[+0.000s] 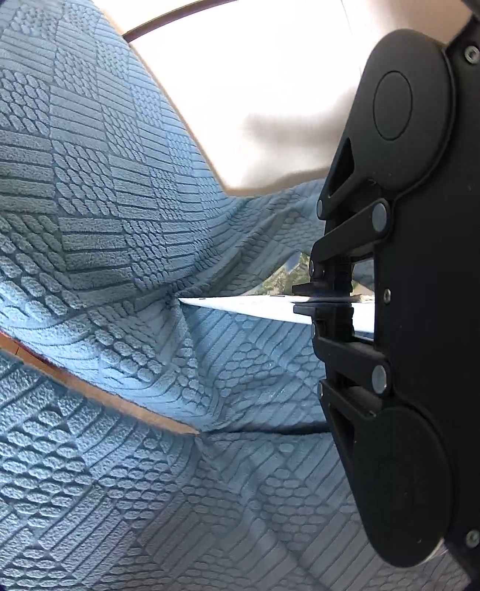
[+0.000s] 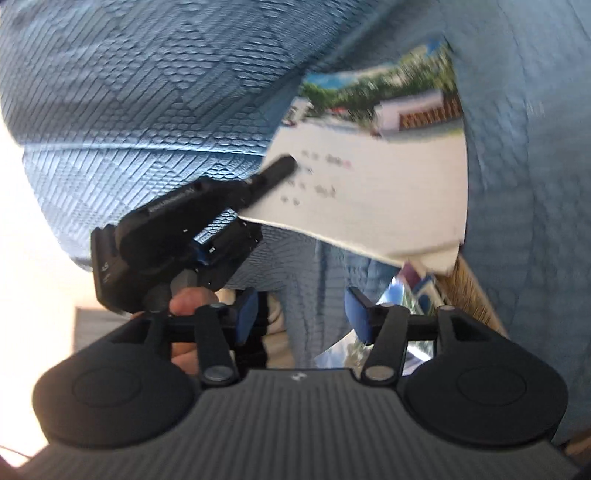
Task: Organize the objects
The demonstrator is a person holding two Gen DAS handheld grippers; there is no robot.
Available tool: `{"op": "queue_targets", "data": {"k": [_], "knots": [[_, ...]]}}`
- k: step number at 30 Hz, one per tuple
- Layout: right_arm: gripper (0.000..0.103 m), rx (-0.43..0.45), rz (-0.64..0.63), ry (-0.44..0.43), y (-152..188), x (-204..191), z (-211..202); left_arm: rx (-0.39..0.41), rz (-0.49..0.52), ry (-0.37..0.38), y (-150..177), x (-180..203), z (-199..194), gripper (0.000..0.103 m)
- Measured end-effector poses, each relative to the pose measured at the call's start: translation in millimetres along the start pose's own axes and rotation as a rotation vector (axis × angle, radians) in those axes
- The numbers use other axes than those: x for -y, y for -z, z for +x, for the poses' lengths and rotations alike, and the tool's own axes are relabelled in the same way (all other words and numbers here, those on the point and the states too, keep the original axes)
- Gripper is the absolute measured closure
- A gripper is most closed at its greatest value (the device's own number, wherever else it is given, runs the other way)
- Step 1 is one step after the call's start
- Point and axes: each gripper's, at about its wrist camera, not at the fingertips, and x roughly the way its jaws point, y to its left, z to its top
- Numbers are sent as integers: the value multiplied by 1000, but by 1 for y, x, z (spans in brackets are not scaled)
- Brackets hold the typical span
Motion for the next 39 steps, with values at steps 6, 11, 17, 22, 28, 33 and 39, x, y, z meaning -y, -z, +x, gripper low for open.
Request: {"op": "queue_targets", "data": {"k": [6,11,17,22,28,33,39], "knots": [[37,39,199,-114,8,26,11,11,-63,63,-1,5,-1,102],[36,161,339,-222,14,40,3,30,-103,114,-1,12,-4,102],[36,264,386,-270,8,50,-14,35,-92,100,2,16,-5,102],[36,300,388,-247,1,56,-21,46,-110,91,4,16,-8,102],[36,348,402,-242,-5,62,-30,50,-111,81,3,13,-12,102],[36,327,354,-225,-17,58,-24,57,-122,61,0,5,-12,102],[48,311,292,-121,-25,59,-18,59,-119,35,6,-2,-14,103]]}}
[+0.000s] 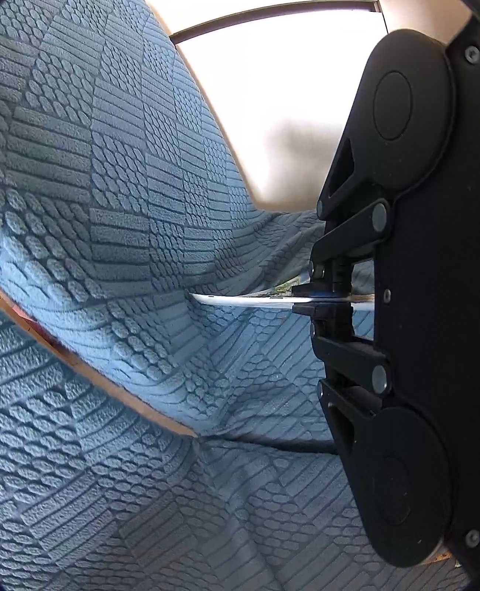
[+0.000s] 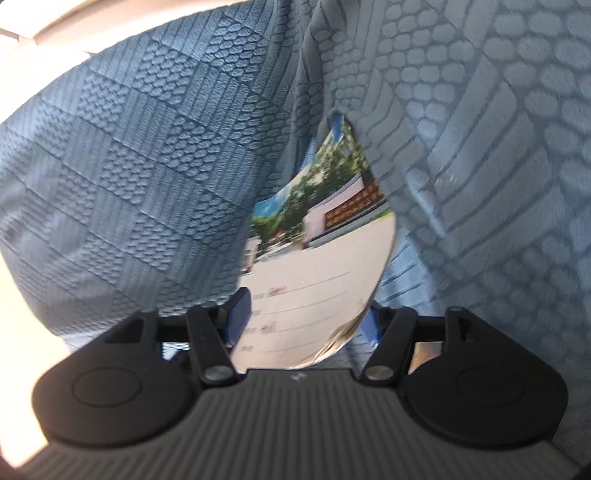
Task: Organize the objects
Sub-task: 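Lift the envelope with both tools and carry it to the purple book stack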
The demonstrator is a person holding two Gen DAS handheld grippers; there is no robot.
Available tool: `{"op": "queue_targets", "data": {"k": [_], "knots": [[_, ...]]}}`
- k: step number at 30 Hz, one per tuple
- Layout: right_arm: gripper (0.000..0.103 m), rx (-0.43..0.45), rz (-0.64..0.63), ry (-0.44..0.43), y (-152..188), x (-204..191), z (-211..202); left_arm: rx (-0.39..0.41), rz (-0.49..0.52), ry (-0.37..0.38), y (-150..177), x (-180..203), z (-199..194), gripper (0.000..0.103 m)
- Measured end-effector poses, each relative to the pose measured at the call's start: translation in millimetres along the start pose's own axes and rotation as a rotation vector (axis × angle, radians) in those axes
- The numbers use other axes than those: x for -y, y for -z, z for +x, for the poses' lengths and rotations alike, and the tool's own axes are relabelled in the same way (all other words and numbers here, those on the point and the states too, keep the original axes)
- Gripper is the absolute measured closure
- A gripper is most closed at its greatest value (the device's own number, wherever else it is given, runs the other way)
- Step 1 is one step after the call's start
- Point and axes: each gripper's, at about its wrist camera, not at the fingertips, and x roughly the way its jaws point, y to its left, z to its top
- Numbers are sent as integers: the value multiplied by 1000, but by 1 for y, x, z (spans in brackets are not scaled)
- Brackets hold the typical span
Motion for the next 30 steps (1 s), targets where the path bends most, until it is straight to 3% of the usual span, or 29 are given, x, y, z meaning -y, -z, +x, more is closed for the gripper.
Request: {"op": "queue_targets", "data": {"k": [8,10,12,19,30], "knots": [[66,32,-82,45,-11,-6,1,4,25,-28,3,-5,5,102],[80,30,-113,86,-12,-10,2,7,36,-40,6,-4,4,102],[86,29,-134,119,-13,-12,3,11,63,-48,9,-2,3,102],[95,13,-268,182,-9,-33,-1,-8,129,-98,31,-1,-3,102],[96,-12,-399,252,-2,-58,-20,14,195,-116,53,14,-11,102]]}}
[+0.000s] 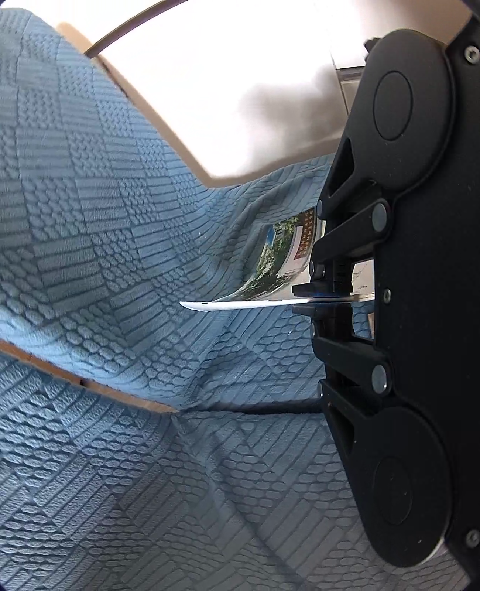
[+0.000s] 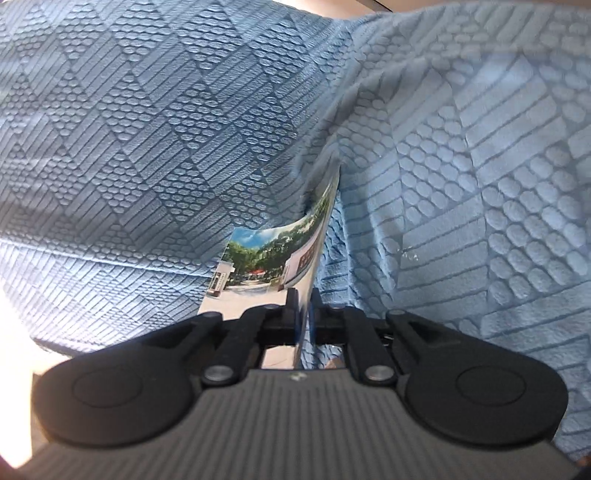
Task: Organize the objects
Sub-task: 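Lift the envelope with both tools and carry it to the purple book stack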
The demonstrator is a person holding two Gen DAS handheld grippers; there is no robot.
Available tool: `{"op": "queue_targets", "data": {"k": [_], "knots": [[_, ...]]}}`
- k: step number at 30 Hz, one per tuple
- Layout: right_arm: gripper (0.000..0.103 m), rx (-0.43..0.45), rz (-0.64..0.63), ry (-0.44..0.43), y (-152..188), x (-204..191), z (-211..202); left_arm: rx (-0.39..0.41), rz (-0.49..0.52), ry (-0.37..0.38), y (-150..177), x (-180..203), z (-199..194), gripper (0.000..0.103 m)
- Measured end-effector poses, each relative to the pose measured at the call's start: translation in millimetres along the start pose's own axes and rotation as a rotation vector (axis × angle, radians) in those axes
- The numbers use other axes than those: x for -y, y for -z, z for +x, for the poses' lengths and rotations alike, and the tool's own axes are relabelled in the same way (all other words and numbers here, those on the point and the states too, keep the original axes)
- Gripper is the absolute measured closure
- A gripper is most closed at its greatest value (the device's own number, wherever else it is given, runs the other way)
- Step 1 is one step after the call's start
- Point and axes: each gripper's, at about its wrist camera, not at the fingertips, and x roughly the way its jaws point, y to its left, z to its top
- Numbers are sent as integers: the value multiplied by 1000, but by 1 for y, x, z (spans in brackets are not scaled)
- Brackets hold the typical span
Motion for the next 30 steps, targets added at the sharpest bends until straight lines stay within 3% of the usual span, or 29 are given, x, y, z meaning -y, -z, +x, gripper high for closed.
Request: {"op": "queue_targets", "data": {"k": [16,25,30], "knots": [[96,-9,-168,-4,19,-47,-67,62,-3,33,46,34,-76,101],[96,-76,-278,40,56,-85,-85,128,-98,56,89,18,-138,102],[96,-107,-287,17,67,-104,-89,182,-127,61,95,7,-181,102]]}}
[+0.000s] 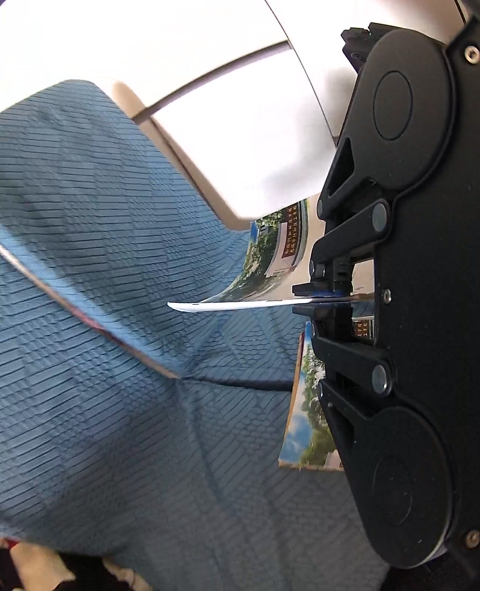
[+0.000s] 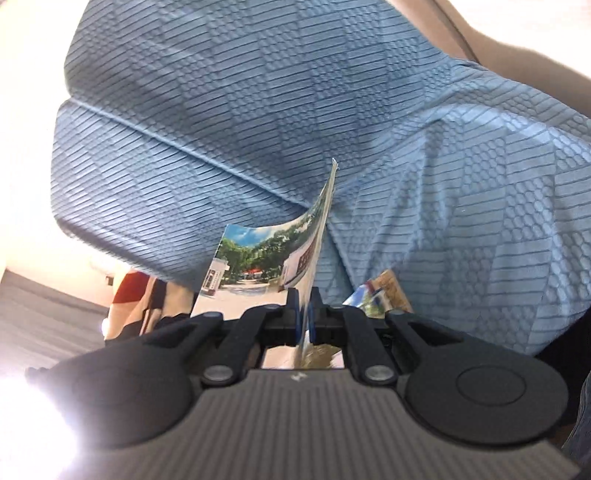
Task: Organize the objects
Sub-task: 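Lift the envelope with both tools and carry it to the purple book stack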
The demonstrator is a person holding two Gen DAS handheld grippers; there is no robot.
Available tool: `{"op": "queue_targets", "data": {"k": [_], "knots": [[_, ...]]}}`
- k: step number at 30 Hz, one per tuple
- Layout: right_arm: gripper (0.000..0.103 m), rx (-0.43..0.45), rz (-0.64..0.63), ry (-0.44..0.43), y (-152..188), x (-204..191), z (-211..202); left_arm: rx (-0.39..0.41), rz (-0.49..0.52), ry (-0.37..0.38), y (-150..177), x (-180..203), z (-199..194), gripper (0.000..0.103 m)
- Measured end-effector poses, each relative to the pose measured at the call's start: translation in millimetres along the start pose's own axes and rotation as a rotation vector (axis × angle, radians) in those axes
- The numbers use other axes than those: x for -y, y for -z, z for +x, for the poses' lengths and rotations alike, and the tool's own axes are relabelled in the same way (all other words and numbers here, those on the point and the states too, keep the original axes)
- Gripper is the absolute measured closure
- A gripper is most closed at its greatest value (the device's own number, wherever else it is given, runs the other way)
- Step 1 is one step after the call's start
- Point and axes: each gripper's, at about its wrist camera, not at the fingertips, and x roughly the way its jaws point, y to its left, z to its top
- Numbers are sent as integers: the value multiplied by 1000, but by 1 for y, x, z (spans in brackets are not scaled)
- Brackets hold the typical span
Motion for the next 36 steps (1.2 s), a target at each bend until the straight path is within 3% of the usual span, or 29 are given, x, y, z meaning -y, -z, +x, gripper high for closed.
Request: {"op": "queue_targets", "data": {"k": [7,13,23,36], "knots": [[96,-12,-108,-43,6,-40,-8,65,12,-12,-4,-4,-49,102],[96,-62,-138,-52,21,-45,1,84,-27,-47,13,-21,-69,102],[96,-144,-204,-6,45,-28,27,48,-112,-103,49,-62,-48,102],[96,-175,-261,52,66,10,47,-9,-118,-142,91,-90,-7,101]]}}
